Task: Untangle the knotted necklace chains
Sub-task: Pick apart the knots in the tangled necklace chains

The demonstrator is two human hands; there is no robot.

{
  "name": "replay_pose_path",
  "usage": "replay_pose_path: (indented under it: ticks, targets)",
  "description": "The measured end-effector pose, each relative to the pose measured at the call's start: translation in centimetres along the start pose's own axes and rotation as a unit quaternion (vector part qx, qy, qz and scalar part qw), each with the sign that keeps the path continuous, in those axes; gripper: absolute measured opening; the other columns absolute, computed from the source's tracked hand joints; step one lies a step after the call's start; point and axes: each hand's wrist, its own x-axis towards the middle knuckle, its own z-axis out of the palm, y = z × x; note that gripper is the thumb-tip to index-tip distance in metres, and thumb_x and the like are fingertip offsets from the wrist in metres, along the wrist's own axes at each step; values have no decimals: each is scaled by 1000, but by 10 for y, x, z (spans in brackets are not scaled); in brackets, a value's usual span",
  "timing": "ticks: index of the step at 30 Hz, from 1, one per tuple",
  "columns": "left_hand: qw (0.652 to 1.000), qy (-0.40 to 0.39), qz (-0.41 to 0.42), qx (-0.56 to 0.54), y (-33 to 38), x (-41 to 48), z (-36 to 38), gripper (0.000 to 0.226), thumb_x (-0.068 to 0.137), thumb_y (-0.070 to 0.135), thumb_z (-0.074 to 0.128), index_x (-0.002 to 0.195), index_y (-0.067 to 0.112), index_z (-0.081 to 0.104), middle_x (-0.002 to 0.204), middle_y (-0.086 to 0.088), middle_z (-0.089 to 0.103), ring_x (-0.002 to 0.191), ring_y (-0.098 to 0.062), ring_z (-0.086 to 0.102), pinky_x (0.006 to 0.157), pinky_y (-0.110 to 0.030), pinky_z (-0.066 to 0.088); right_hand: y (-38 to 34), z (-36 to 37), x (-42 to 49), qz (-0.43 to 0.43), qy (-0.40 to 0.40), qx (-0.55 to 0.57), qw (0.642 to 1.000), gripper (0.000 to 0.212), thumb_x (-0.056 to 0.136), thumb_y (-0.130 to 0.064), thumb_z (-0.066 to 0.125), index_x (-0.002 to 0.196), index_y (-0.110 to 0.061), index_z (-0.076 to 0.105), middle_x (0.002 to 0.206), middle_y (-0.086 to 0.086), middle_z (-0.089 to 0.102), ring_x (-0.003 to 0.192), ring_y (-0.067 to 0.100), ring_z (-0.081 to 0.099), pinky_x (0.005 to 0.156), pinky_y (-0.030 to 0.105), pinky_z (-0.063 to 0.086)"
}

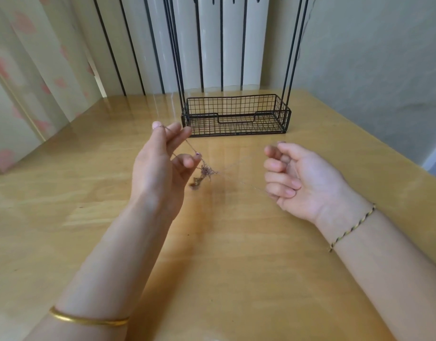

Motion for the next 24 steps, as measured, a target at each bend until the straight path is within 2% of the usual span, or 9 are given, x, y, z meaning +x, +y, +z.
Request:
replay_pose_path:
  ticks: [4,6,8,10,13,15,19,22,24]
  targets:
    - [999,41,34,14,1,3,-4,23,101,27,44,112,15,60,112,1,70,43,-7,43,78,-29,56,-1,-1,-1,-64,39,-224,972,30,94,-17,42,74,-6,61,57,7,56,28,5,22,28,15,16]
    - [996,59,60,17,2,4,-5,21,102,23,44,113,15,60,113,0,68,42,-6,42,82,-30,54,1,0,-3,-154,84,-438,882,23,87,-14,49,71,-9,64,61,8,62,38,7,42,35,18,31]
    - [995,69,75,12,3,6,-7,20,102,23,44,111,15,60,115,-1,67,42,-6,40,78,-27,56,5,0,-5,-192,82,-557,804,17,83,-15,54,72,-13,67,61,4,66,66,14,60,62,24,46]
    - [995,67,74,7,4,6,-8,20,101,26,45,111,15,59,116,-2,66,42,-6,38,71,-26,56,8,1,-8,-171,30,-559,811,11,83,-16,58,81,-17,69,55,2,64,68,17,61,72,26,48]
    - [997,44,65,18,4,4,-7,28,100,35,45,115,14,57,117,-2,64,41,-7,36,73,-31,58,8,1,-9,-170,-33,-497,850,16,87,-11,57,95,-22,65,49,-1,54,40,4,40,41,12,33]
    - [997,19,55,46,4,2,-4,40,98,45,44,124,15,53,120,2,63,43,-6,39,82,-36,58,7,0,-8,-183,-58,-464,865,22,91,-8,53,98,-24,66,49,-3,49,36,3,30,37,11,25]
    - [993,-43,52,94,4,-3,2,66,83,62,46,133,20,46,126,9,59,54,-5,52,94,-41,51,11,0,-6,-208,-61,-525,823,15,88,-15,61,88,-23,73,51,-16,51,49,1,45,52,12,36]
    - [991,-70,54,97,3,-5,4,83,66,66,47,135,20,45,128,9,57,78,-7,67,93,-41,52,13,0,-5,-219,-54,-526,820,9,81,-28,71,84,-20,72,55,-9,58,57,11,49,59,23,39]
    - [992,-82,42,90,3,-6,4,90,64,67,47,139,19,41,129,8,55,97,-10,69,94,-41,51,13,0,-4,-232,-46,-512,825,7,83,-24,70,84,-18,72,80,-2,72,70,14,60,66,19,45]
